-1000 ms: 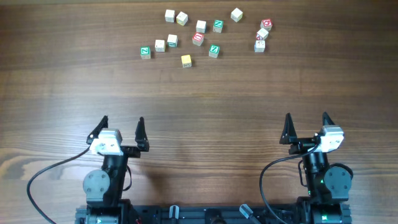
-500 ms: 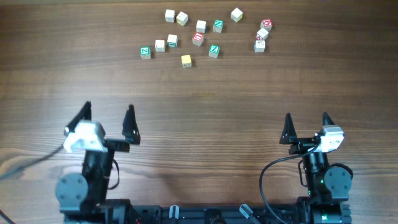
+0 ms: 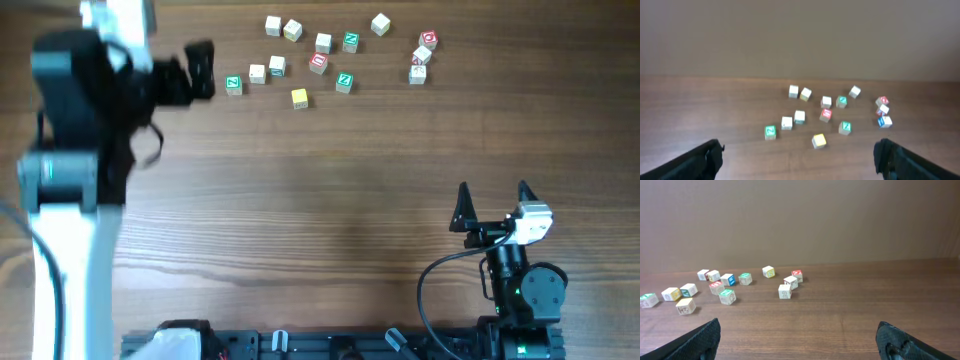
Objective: Form a horizontal line
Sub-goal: 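Reach the left gripper forward over the block cluster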
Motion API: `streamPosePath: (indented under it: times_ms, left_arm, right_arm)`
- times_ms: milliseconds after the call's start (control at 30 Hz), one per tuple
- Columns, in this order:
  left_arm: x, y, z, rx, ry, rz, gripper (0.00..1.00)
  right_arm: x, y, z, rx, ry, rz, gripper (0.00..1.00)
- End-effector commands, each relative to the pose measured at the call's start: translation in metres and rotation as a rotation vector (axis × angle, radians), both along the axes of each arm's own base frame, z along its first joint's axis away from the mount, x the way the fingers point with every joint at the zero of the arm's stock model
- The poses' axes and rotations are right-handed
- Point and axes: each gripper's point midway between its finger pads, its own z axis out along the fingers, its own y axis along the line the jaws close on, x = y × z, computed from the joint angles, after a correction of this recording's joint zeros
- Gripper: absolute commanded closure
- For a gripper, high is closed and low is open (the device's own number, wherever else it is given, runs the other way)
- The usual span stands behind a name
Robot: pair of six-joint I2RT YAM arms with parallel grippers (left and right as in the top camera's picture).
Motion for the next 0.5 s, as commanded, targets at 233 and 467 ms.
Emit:
streamPosePath:
  times_ms: [233, 467]
  left_arm:
    - [0.099, -0.045, -0.054, 0.117, 0.147, -0.196, 0.0]
    - [0.151, -0.055, -0.121, 0.116, 0.199, -0.21, 0.0]
  right_arm:
    - [0.0, 0.004, 0.001, -0.017, -0.007, 0.02, 0.0]
    - [0.0, 0.004, 0.001, -0.017, -0.007, 0.02, 0.0]
